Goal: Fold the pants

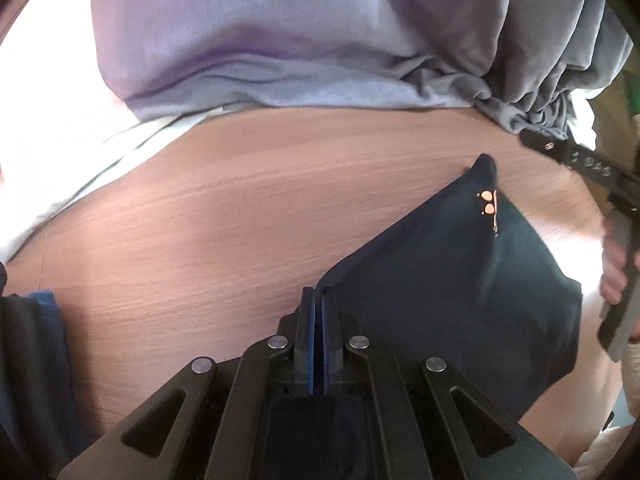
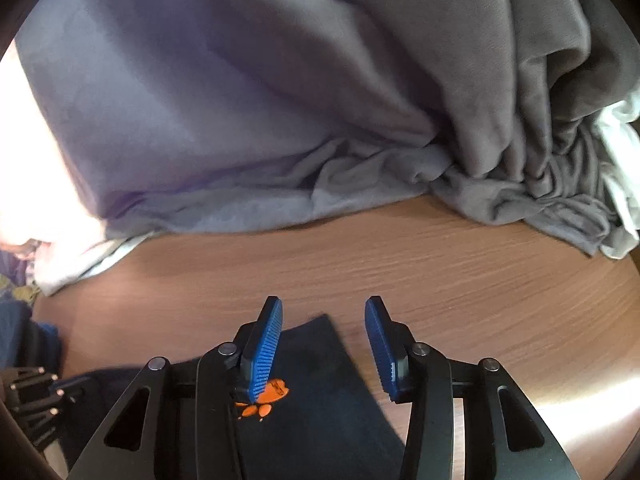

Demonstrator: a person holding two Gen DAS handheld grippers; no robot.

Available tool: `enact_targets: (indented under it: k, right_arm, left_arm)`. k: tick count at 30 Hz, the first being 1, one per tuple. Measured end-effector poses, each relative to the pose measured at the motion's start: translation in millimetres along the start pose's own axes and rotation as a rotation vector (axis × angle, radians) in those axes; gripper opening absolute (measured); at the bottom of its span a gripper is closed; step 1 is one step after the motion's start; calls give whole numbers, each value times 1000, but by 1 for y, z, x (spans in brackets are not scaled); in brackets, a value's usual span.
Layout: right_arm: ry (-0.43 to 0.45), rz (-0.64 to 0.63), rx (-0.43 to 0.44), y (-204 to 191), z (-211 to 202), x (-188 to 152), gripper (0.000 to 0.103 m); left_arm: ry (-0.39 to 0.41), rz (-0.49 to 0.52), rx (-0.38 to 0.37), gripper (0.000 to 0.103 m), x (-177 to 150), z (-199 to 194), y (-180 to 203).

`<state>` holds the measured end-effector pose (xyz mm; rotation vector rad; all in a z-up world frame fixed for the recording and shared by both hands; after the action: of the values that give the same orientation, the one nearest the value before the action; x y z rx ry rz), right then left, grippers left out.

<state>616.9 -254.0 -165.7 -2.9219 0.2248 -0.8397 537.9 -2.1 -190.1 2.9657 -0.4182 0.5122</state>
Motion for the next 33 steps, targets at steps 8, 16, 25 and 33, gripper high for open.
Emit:
enact_targets:
  k: [8, 16, 25, 33]
  right_arm:
    - [-14, 0, -95, 22, -16, -15, 44]
    - [38, 104, -116, 57, -76, -56, 49]
    - [-81, 246, -29, 85, -89, -125, 48]
    - [-160, 222, 49, 74, -71, -148, 38]
  left_arm:
    - [27, 54, 117, 37, 6, -6, 4]
    - [153, 248, 65, 53, 38, -46, 56]
    - [40, 281, -101, 53, -9, -13, 123]
    - [41, 220, -96, 53, -59, -11, 143]
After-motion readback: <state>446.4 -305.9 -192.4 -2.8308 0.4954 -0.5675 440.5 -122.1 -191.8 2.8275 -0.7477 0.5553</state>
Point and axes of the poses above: each gripper's, at about its wrist camera, not at the fingertips, and z roughly the way its jaws point, y to its right, x to its top, the point moved 10 cm from there along z, roughly the way its jaws point, and after that the axes turned 9 degrees about -y, right-handed, at the moved point
